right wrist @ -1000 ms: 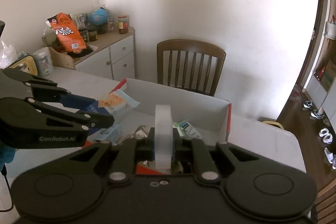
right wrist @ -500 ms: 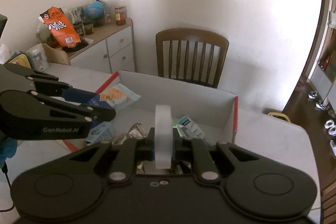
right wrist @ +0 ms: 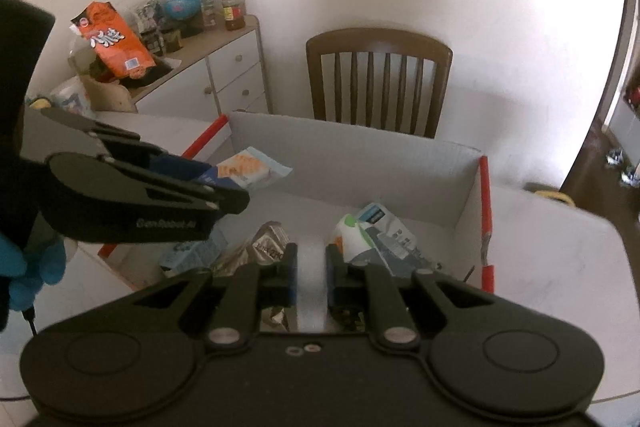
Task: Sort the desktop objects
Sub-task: 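Lower the tape roll into the box and open the right gripper, then lower the biscuit packet into the box and open the left gripper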
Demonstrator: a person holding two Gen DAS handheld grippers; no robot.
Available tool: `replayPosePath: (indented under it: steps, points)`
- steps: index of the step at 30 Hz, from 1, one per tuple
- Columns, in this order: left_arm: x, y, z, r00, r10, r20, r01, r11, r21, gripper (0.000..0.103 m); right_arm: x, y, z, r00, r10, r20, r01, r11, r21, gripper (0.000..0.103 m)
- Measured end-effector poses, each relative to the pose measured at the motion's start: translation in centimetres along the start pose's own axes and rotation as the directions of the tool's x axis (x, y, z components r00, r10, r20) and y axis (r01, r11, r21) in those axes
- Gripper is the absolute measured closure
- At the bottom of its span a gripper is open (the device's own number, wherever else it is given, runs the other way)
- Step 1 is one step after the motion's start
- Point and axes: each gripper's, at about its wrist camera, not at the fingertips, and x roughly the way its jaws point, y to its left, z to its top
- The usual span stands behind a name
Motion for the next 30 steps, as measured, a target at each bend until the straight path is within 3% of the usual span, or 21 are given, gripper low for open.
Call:
replayPosePath:
  steps: [16, 30]
  points:
    - [4.8, 0.8, -0.5, 0.988, -0.025, -0.154, 0.022, 1.000, -0.022, 0.066, 2.1, -0.8, -0.9, 0.998, 0.011, -0.063, -0.009, 1.000, 0.029, 0.092]
    - [5.7, 0.4, -0.3, 0.984, -0.030, -0.178, 0.030, 1.000, -0.003, 0.065, 2.5, -1.3, -1.7, 0.997, 0.010, -0.080, -0.006, 0.999, 0.045, 0.086]
